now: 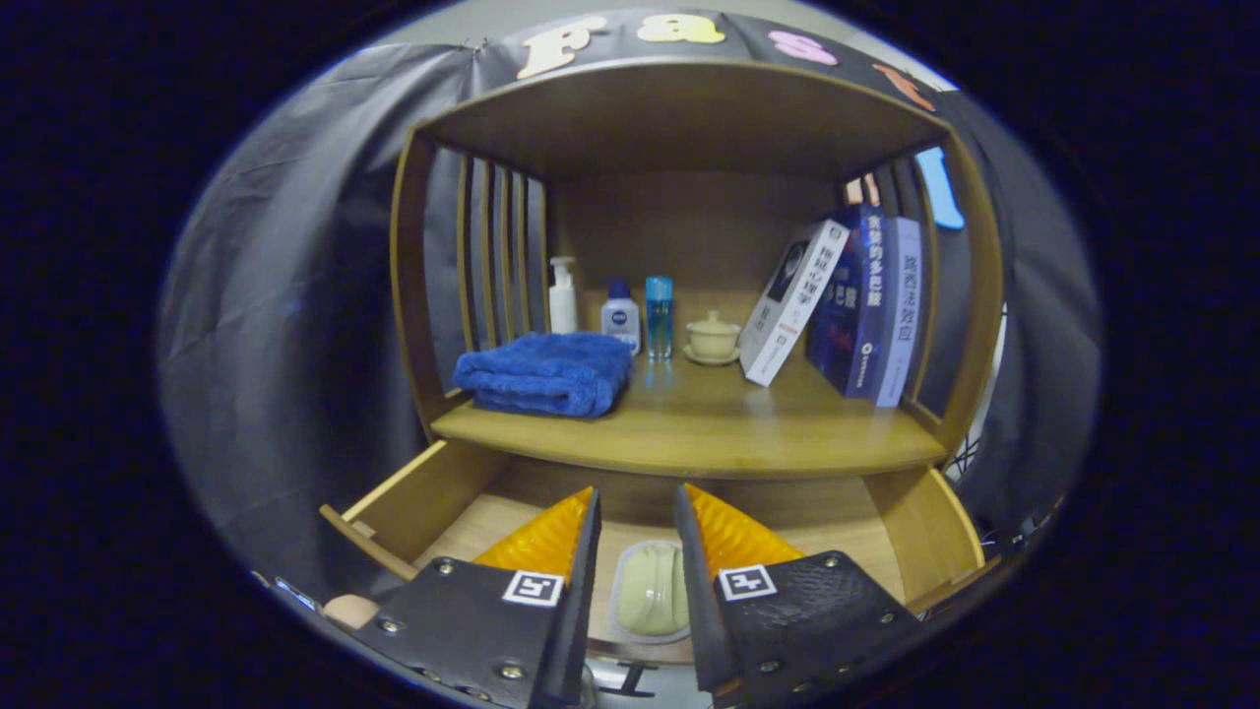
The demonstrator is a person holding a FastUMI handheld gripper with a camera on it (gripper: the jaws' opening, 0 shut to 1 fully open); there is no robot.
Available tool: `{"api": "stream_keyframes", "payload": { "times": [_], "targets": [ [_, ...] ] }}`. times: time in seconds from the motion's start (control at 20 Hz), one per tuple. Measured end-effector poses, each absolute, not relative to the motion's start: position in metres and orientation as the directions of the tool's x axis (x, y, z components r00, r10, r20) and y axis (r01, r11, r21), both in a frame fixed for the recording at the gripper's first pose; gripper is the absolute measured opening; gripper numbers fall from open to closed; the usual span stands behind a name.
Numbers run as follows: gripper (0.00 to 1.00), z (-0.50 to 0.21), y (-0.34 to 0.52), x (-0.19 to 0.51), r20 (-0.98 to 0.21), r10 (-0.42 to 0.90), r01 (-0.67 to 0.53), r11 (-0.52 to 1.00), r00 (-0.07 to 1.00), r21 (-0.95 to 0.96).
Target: Pull open the drawer, take out the items inside it, and place them on the countertop above the cabinet.
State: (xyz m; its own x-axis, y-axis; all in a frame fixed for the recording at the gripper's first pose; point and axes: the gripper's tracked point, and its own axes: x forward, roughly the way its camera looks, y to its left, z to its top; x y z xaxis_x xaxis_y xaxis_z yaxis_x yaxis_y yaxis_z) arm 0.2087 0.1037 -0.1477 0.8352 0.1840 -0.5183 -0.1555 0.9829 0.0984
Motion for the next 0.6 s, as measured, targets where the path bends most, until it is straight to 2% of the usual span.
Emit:
{"api": "stream_keyframes", "payload": {
  "times": [0.3,0.45,0.6],
  "targets": [
    [0.44,-0.22,0.096,0.21,-0.748,0.154,-0.159,0.985,0.646,0.065],
    [0.44,-0.245,0.096,0.203,-0.805,0.155,-0.148,0.985,0.573,0.085],
    [0.43,-0.258,0.095,0.202,-0.821,0.15,-0.133,0.987,0.55,0.092]
  ]
}}
